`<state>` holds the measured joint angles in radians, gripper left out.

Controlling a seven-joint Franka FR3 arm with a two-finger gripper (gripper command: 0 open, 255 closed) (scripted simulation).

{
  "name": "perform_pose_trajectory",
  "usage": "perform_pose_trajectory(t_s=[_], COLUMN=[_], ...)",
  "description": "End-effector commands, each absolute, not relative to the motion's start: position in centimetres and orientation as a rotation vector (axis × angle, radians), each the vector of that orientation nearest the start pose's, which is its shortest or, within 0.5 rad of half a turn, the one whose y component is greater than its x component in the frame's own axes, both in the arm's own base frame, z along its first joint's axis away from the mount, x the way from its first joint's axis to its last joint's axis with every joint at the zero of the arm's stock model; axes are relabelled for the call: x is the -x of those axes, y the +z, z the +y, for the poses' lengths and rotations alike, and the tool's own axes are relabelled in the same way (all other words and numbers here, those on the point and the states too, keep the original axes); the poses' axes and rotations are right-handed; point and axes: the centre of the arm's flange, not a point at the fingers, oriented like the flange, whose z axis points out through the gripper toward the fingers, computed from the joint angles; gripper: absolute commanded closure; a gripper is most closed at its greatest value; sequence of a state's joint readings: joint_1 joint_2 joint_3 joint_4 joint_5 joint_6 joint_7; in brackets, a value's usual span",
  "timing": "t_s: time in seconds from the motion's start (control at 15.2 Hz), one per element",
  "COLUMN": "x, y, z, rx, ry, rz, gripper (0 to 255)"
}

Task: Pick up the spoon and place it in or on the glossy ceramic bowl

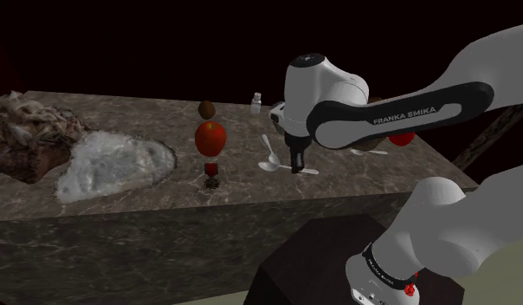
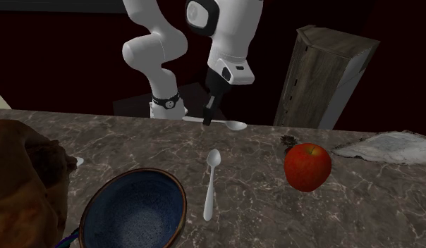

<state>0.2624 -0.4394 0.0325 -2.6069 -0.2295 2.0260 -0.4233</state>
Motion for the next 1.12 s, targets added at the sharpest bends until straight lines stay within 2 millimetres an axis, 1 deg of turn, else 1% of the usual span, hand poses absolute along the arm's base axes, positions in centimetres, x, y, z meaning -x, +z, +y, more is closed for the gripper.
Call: perform_pose_trajectory(t_s=[0.0,1.06], x=[-36.4,-36.4], y=[40.1,48.5], z=[9.6,9.6], rx=[3.050,3.050], ry=[0.262,0.262], rz=[-1.344,-1.344], gripper=[255,255])
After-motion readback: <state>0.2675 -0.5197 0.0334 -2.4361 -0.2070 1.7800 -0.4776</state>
